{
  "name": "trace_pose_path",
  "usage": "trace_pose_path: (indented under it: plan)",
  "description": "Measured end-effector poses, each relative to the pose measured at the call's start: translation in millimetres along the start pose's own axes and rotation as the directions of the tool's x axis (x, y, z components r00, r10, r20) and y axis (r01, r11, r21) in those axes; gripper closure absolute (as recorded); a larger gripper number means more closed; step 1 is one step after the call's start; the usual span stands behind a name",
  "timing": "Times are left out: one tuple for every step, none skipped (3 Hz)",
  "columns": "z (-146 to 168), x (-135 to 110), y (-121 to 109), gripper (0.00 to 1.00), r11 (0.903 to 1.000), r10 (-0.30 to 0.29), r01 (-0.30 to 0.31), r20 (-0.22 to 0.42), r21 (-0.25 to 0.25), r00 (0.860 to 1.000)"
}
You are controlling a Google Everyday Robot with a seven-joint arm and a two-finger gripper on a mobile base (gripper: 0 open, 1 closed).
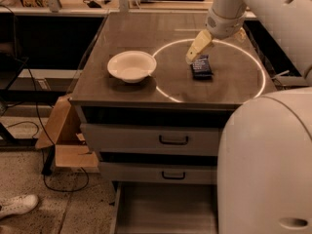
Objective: Place rxbar blueberry into bottom drawer
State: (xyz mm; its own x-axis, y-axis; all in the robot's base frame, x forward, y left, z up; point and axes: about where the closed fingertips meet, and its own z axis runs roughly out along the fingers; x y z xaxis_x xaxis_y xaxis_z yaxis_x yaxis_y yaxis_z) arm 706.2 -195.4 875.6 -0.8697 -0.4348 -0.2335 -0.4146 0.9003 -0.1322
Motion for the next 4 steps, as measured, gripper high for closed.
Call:
trace_pose_path:
  plan:
    - [0.4, 2.7, 6.3, 0.0, 0.9987, -0.018, 0.018, -0.001, -0.048, 1.0]
    - [-5.2, 8.7, 25.5, 0.0, 0.9915, -0.083, 0.084, 0.008, -0.099, 0.997]
    - [-5.9, 12.8, 37.6, 0.0, 0.9847, -0.12, 0.12, 0.006, -0.127, 0.993]
    - [-5.7, 12.8, 37.7, 0.0, 0.9845, -0.121, 0.121, 0.006, -0.127, 0.993]
